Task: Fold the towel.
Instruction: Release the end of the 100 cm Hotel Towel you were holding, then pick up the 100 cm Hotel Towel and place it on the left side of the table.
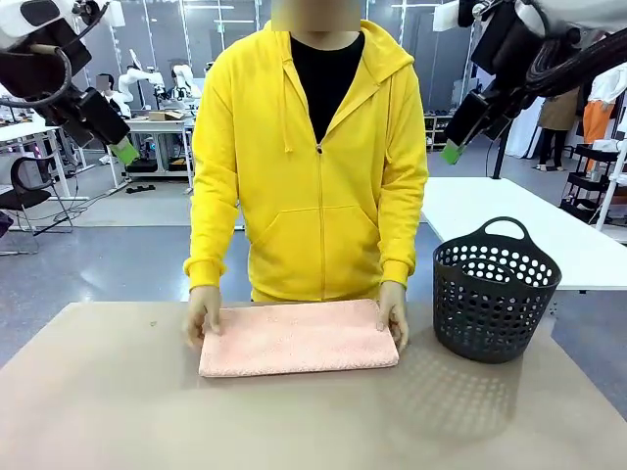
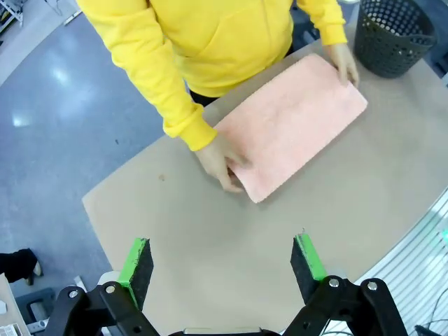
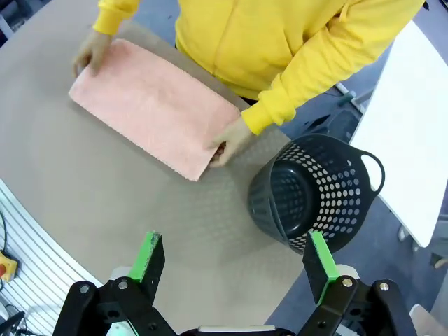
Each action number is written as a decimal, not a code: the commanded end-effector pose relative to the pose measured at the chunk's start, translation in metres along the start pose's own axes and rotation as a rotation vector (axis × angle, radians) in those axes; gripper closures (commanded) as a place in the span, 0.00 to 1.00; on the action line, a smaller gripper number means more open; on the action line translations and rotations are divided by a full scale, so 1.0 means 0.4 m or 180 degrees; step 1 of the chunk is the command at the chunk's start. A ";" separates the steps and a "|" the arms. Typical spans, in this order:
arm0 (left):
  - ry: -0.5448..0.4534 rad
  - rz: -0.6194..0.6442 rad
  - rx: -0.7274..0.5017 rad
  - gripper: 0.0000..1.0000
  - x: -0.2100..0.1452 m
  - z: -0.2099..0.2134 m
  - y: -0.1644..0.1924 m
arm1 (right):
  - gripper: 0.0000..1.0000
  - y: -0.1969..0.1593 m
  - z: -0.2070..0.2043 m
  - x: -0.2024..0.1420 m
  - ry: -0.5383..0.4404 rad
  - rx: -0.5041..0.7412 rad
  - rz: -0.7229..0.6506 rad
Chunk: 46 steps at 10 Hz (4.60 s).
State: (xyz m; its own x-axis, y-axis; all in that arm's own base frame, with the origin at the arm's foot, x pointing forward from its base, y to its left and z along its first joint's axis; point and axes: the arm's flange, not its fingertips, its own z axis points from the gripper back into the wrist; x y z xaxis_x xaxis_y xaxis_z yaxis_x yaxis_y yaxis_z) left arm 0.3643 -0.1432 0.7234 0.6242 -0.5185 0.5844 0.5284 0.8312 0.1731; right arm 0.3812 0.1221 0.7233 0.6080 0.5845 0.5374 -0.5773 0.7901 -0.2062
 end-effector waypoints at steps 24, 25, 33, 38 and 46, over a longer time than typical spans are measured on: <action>0.0009 0.0045 -0.0034 0.00 0.010 0.010 0.002 | 0.00 -0.002 0.010 0.001 -0.0006 0.0011 -0.0032; 0.0009 0.0045 -0.0034 0.00 0.010 0.010 0.002 | 0.00 -0.002 0.010 0.001 -0.0006 0.0011 -0.0032; 0.0009 0.0045 -0.0034 0.00 0.010 0.010 0.002 | 0.00 -0.002 0.010 0.001 -0.0006 0.0011 -0.0032; -0.0011 0.0002 -0.0013 0.00 0.001 0.003 0.002 | 0.00 -0.002 0.010 0.001 -0.0006 0.0011 -0.0032; 0.0108 0.0049 -0.0128 0.00 -0.015 -0.016 0.004 | 0.00 -0.002 0.010 0.001 -0.0006 0.0011 -0.0032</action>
State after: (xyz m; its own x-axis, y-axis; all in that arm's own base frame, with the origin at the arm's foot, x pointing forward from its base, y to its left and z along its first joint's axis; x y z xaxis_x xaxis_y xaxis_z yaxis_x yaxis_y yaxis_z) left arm 0.3664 -0.1413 0.7166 0.6382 -0.5199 0.5678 0.5354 0.8297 0.1579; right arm 0.3802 0.1211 0.7263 0.6046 0.5828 0.5430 -0.5773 0.7903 -0.2055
